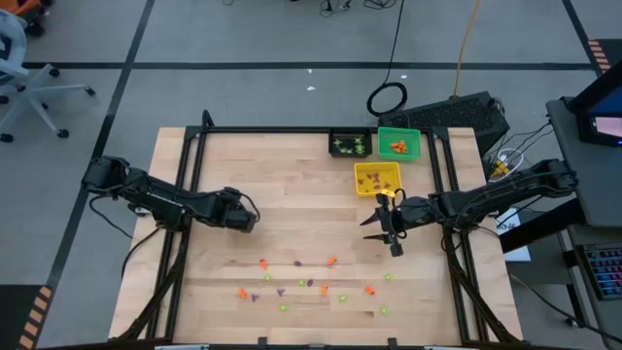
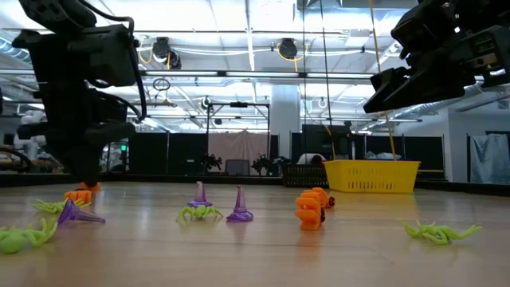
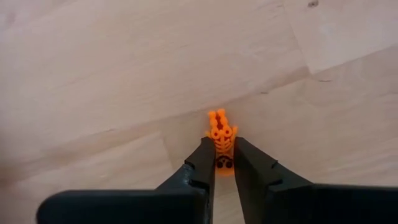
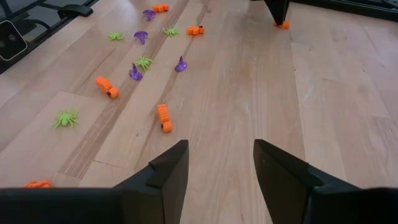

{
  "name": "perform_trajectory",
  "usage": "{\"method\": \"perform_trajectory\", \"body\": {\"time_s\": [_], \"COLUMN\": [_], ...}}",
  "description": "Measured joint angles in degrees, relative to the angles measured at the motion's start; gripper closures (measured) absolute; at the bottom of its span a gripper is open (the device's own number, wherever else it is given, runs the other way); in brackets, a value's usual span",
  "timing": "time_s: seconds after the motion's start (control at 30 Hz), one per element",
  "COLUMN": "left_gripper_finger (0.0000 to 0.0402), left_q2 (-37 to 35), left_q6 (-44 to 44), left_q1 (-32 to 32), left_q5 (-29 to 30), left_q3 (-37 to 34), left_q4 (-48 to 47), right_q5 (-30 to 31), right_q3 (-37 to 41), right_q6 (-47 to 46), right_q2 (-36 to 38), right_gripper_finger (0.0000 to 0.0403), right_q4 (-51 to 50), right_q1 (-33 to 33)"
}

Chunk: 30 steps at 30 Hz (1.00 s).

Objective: Sort Halloween decoration
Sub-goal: Put the orange skeleton toy into the green basket

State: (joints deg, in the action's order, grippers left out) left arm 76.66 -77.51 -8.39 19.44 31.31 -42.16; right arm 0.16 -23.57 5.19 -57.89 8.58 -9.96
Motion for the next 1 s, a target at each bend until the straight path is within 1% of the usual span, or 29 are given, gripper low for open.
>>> {"method": "perform_trajectory", "body": {"time_s": [0.1,0.23,0.47,0.57,0.7,0.83,1.0], "left_gripper_finger": [0.0362,0.0394,0.0401,0.0400,0.0400,0.0400,0.0401], "left_q2": [0.02,0.00,0.09,-0.03,0.00,-0.02,-0.02], "left_q6": [2.78,6.22,12.57,14.11,16.59,16.87,16.57], "left_q1": [0.01,-0.01,-1.60,-2.82,-4.42,-5.46,-5.63], "left_q5": [0.22,0.57,0.90,0.55,1.47,1.91,2.88], "left_q3": [-0.09,-0.09,0.74,2.33,4.86,6.47,6.03], "left_q4": [1.44,1.70,1.92,3.41,3.06,2.48,0.37], "right_q5": [0.00,0.00,0.00,0.00,0.00,0.00,0.00], "right_q3": [0.00,0.00,0.00,0.00,0.00,0.00,0.00], "right_q6": [0.00,0.00,-0.77,-1.27,-1.29,-1.29,-1.30], "right_q2": [0.00,0.00,0.00,0.00,0.00,0.00,0.00], "right_gripper_finger": [0.0236,0.0236,0.0236,0.0236,0.0236,0.0236,0.0236], "right_q4": [0.00,0.00,0.18,0.24,0.24,0.24,0.26], "right_q1": [0.00,-0.02,0.00,0.00,0.00,-0.02,0.00]}}
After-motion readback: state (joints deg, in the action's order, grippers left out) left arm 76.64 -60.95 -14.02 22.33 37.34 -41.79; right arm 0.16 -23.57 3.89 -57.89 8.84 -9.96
